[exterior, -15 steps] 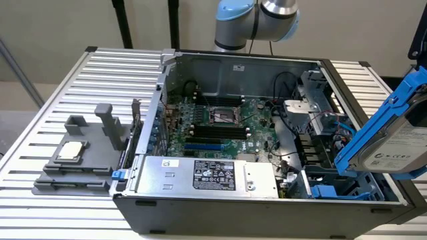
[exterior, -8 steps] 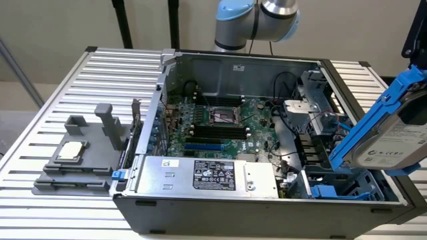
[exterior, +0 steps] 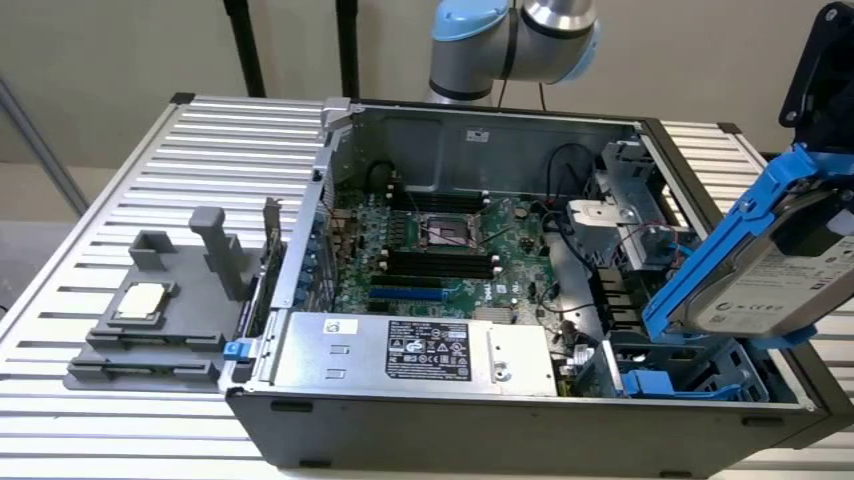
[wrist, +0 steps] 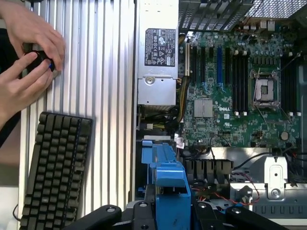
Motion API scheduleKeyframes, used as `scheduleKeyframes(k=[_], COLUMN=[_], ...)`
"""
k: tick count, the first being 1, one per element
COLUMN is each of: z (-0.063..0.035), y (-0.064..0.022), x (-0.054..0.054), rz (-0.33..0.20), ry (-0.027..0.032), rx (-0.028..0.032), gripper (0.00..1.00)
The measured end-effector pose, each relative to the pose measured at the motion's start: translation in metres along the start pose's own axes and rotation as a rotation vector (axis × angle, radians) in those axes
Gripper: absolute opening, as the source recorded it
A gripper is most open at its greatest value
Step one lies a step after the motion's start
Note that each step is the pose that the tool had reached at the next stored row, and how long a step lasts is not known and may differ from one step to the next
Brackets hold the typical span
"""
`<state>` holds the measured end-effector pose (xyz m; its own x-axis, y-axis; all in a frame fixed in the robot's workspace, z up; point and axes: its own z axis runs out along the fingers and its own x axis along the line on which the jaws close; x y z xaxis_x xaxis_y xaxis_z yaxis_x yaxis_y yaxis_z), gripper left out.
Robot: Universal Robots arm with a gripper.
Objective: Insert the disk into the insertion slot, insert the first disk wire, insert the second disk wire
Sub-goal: 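Insert the disk into the insertion slot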
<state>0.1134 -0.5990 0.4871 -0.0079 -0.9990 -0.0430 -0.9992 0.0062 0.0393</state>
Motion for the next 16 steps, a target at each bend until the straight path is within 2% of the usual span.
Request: scheduleKeyframes(k=[9, 16], z=[0.0163, 0.0290], y=[-0.0006, -0.0011], x=[0.001, 0.001], rz=[-0.004, -0.006], ry=[-0.0100, -0.0151], rx=[0.0009, 0.0013], gripper=[0.32, 0.32])
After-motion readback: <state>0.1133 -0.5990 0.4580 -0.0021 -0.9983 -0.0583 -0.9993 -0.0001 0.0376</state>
